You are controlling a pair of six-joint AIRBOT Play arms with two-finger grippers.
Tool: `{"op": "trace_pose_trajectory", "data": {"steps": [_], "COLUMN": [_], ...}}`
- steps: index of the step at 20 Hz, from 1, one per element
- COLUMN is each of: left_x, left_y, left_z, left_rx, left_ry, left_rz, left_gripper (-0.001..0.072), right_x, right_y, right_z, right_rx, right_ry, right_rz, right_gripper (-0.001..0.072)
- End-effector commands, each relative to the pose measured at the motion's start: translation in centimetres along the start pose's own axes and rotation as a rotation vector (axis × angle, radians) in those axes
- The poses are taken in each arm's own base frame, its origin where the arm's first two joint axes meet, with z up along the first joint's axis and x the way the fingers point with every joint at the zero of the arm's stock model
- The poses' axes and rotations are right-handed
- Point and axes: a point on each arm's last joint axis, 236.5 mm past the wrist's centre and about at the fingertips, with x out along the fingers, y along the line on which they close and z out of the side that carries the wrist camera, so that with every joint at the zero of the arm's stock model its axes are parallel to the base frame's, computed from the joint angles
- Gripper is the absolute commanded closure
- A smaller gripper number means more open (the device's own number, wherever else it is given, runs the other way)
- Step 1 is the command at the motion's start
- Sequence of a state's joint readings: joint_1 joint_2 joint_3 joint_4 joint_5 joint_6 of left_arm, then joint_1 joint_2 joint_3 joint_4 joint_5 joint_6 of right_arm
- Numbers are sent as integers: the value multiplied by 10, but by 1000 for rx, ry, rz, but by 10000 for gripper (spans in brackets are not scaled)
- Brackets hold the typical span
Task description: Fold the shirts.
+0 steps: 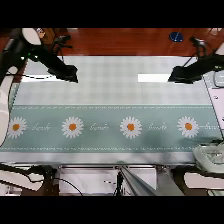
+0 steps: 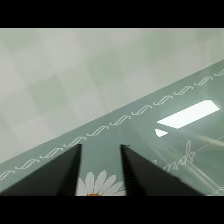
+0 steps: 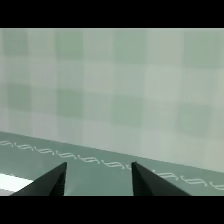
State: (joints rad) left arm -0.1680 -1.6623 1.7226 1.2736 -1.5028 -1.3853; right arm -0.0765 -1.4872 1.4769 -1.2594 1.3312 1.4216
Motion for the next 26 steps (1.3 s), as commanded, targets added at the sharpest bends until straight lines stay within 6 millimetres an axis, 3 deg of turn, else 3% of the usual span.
{"op": "trace_pose_trajectory", "data": {"steps": [1, 4, 8, 10, 26], "left_x": [13, 20, 20, 20, 20], "left_y": [-12, -24, -24, -24, -24], "left_z": [-7, -3, -3, -3, -3], "left_rx": [51, 82, 83, 83, 83], "left_ry": [60, 54, 54, 54, 54], "left_rz": [143, 145, 145, 145, 144], "left_gripper": [152, 155, 180, 179, 178], "right_x": [23, 22, 9, 3, 4], "right_y": [38, 30, -26, -40, -39], "right_z": [-15, -21, -35, -36, -36], "right_rx": [-104, -99, -96, -108, -106], "right_ry": [96, 122, 199, 210, 207], "right_rz": [-29, -58, -298, -361, -355], "right_gripper": [231, 231, 231, 231, 232]}}
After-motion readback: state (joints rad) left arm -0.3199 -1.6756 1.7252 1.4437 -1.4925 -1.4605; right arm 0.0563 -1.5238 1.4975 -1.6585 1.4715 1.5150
